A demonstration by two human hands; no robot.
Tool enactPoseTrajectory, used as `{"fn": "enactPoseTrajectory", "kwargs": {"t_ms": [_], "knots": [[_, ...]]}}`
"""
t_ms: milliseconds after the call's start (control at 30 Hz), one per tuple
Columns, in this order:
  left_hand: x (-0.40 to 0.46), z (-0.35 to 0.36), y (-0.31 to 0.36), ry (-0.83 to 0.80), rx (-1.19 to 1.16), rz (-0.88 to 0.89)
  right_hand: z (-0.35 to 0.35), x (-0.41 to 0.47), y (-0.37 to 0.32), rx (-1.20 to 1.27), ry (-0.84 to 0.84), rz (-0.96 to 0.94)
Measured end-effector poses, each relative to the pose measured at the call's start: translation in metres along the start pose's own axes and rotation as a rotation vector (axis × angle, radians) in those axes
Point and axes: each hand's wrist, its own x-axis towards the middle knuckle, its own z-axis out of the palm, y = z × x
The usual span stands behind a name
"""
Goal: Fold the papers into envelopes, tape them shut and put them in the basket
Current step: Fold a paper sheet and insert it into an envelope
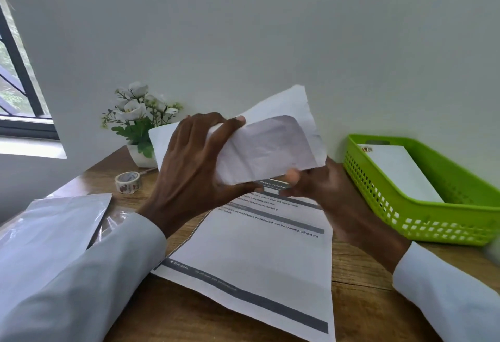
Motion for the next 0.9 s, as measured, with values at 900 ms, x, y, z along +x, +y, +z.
{"fn": "enactPoseTrajectory", "kwargs": {"t_ms": [900], "knots": [[0.007, -0.011, 0.021, 0.241, -0.435, -0.194, -0.006, 0.014, -0.019, -0.171, 0.192, -0.373]]}}
